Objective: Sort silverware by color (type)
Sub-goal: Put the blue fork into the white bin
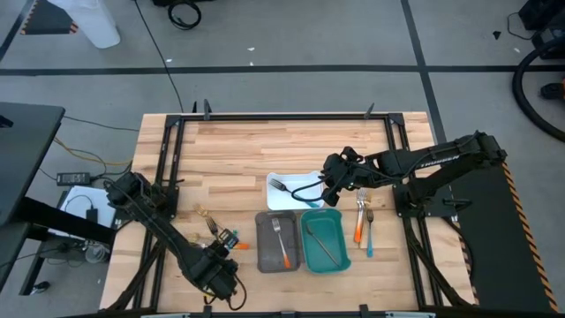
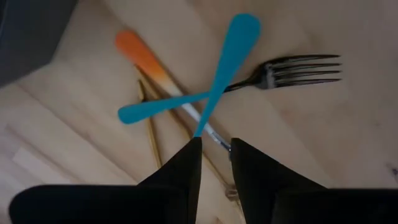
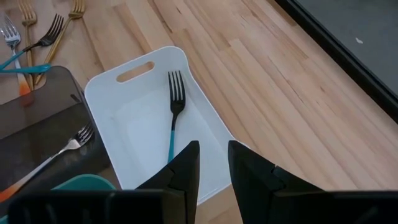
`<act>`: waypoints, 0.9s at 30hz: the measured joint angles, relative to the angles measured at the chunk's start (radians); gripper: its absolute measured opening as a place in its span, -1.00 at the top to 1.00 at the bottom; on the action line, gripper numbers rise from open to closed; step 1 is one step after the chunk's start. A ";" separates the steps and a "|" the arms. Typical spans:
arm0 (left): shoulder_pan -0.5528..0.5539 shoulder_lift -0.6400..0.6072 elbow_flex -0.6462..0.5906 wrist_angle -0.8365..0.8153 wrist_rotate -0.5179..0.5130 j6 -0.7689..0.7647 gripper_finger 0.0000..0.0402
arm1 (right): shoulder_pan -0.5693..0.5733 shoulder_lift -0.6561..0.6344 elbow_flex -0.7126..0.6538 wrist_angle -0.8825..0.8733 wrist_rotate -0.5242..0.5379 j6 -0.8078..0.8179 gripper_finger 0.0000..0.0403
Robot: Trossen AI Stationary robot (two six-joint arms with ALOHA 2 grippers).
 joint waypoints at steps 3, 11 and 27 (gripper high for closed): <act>-0.018 0.000 0.000 0.021 -0.009 0.016 0.53 | 0.000 0.000 0.000 0.000 0.000 -0.003 0.53; -0.024 -0.003 -0.033 0.090 -0.014 0.045 0.53 | 0.000 0.000 0.000 0.000 0.000 -0.010 0.53; -0.025 -0.129 -0.216 0.266 -0.017 0.057 0.53 | -0.001 0.000 0.000 0.021 0.000 -0.033 0.53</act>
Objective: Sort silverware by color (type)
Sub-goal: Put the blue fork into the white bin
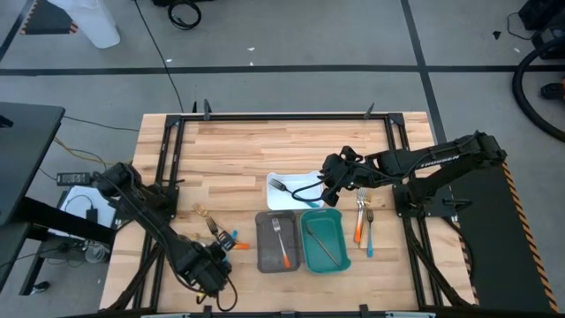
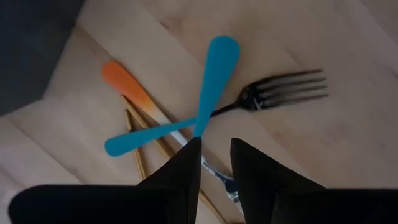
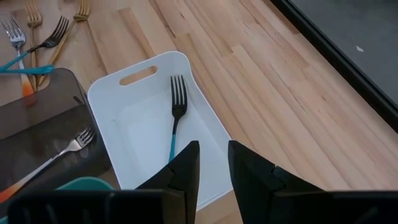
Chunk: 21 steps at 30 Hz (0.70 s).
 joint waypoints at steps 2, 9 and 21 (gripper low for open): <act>0.000 -0.004 -0.015 0.011 0.000 0.000 0.53 | 0.000 0.000 0.000 0.000 0.000 0.000 0.53; 0.002 -0.003 -0.088 0.078 0.047 0.019 0.53 | 0.000 0.000 0.000 0.002 0.000 0.000 0.53; 0.083 -0.002 -0.129 0.127 0.054 0.122 0.53 | -0.001 0.000 0.000 0.002 0.004 -0.003 0.53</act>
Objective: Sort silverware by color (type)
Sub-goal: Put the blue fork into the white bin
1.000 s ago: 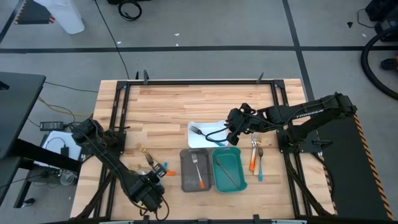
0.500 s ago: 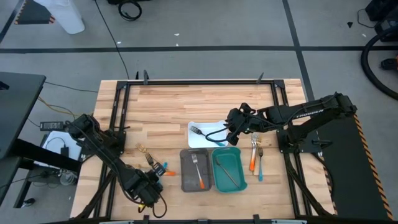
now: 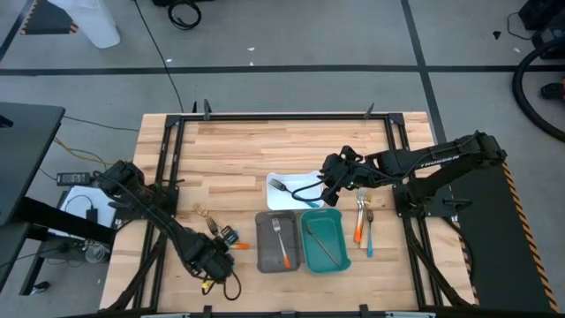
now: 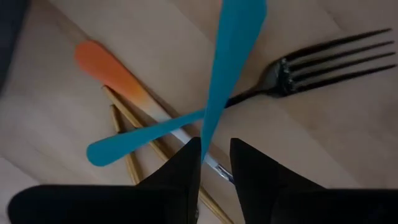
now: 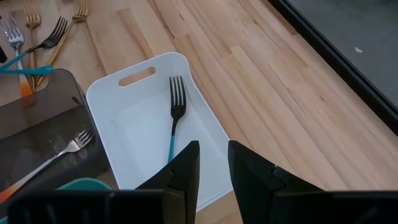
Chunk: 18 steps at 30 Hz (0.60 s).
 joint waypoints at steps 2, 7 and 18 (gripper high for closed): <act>0.017 0.000 0.000 0.015 0.011 0.017 0.53 | 0.000 0.000 0.000 0.000 0.000 -0.002 0.53; 0.046 0.000 -0.005 0.025 0.036 0.062 0.53 | 0.000 0.000 0.000 0.000 0.001 -0.004 0.53; 0.059 -0.004 -0.076 0.069 0.066 0.081 0.54 | 0.000 0.000 0.000 0.000 0.003 -0.004 0.53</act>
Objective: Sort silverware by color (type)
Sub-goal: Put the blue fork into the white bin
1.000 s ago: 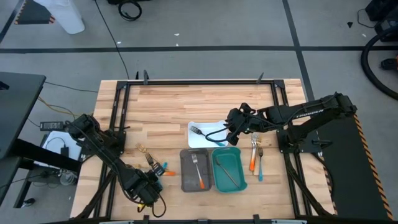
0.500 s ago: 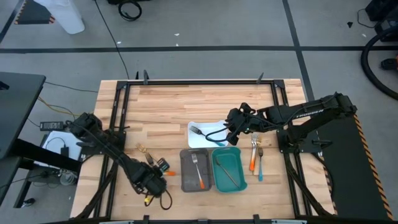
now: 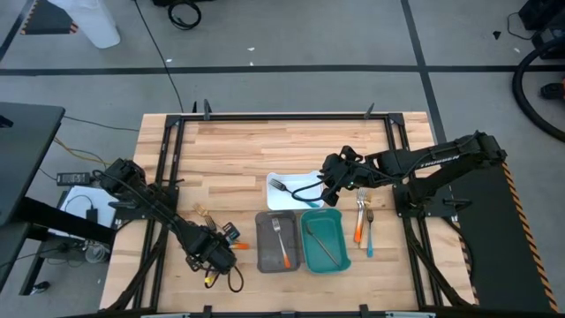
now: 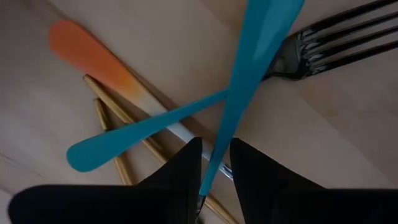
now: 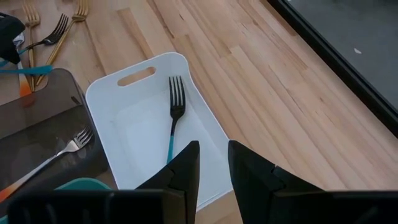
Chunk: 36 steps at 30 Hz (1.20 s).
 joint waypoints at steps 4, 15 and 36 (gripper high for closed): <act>-0.002 0.000 0.000 0.003 -0.005 0.009 0.59 | 0.000 0.000 0.000 0.000 0.000 0.000 0.53; -0.003 0.001 -0.001 0.006 -0.010 0.011 0.91 | 0.000 0.000 0.000 0.000 -0.001 0.003 0.53; -0.002 0.007 0.091 -0.126 -0.034 -0.009 0.91 | 0.000 0.000 0.000 0.000 -0.003 0.004 0.53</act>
